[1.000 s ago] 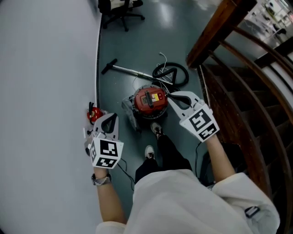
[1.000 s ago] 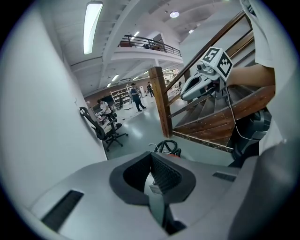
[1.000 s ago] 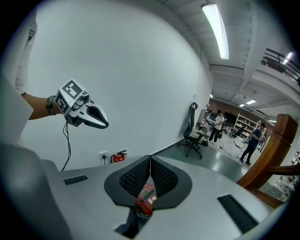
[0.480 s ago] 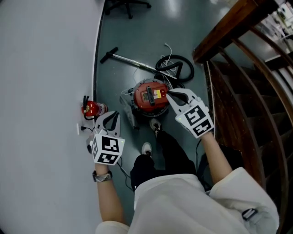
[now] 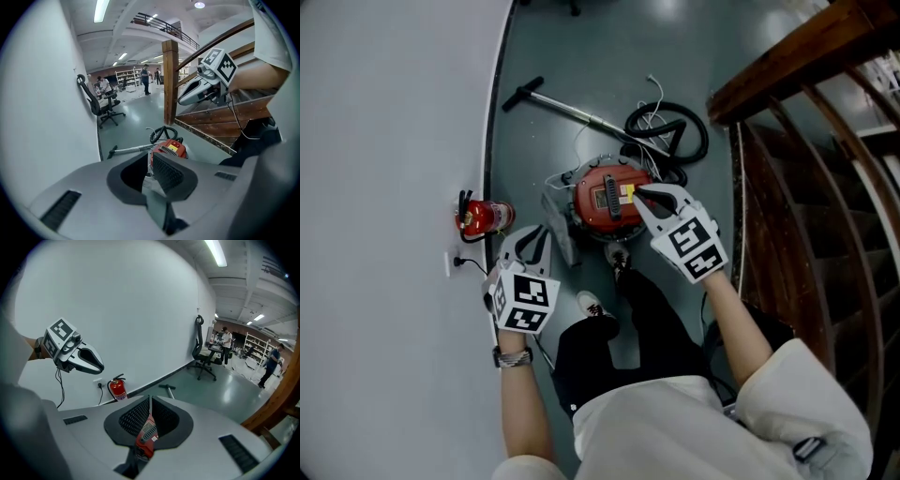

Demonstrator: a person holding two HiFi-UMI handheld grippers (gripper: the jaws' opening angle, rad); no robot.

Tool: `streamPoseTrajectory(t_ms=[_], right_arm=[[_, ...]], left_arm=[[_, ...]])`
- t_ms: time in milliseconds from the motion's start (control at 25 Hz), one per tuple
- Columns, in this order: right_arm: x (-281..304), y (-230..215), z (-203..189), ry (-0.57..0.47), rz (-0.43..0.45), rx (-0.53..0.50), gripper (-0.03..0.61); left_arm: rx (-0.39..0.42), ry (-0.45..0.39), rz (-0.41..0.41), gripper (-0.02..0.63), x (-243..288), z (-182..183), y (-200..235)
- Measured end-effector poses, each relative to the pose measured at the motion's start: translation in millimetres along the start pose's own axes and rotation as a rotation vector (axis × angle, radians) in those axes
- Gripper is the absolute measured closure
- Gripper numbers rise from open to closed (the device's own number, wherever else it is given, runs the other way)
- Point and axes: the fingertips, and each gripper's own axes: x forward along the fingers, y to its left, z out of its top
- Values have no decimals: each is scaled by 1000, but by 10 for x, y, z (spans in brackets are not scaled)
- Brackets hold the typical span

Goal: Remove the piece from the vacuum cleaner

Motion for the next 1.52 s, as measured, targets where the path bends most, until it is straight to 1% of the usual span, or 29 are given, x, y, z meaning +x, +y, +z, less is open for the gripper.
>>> streamPoseTrajectory(t_ms=[120,320,480,640,800,920,1040,1160,1240,1320,1400,1520], right_arm=[[260,14,-288,24,33,17,546],[615,5,-666,48,62,108,546],[843,-46,-963,85,66,124,546],[1027,-68,-1252,121,74,138,546],[1225,-49,-1491,136,99,159,546],[1347,-46,-1713,168,110,174,546],[1506,-19,-1909,181,126,233,546],[1641,-40,-2085,193,142,326,543],[1722,-57,-2156,196,140,366,519],[1780,-58,-2217,208,139,368,457],[1814,-54,-2268,218,138,364,443],[1857,-36,-2330,226,141,371,440]], left_arm=[[-19,21,-13,574,263,-183,-86],[-74,51,-47,568,629,-450,-217],[-101,62,-55,566,898,-620,-270],[-129,101,-70,560,1207,-901,-335],[-167,119,-74,557,1452,-1131,-362],[-186,130,-93,548,1618,-1269,-423],[-204,122,-96,541,1743,-1385,-429],[-256,121,-99,537,1874,-1466,-436],[-270,135,-95,527,1960,-1557,-444],[-268,151,-90,519,2024,-1638,-467],[-270,162,-87,515,2062,-1697,-502],[-278,175,-80,509,2089,-1778,-520]])
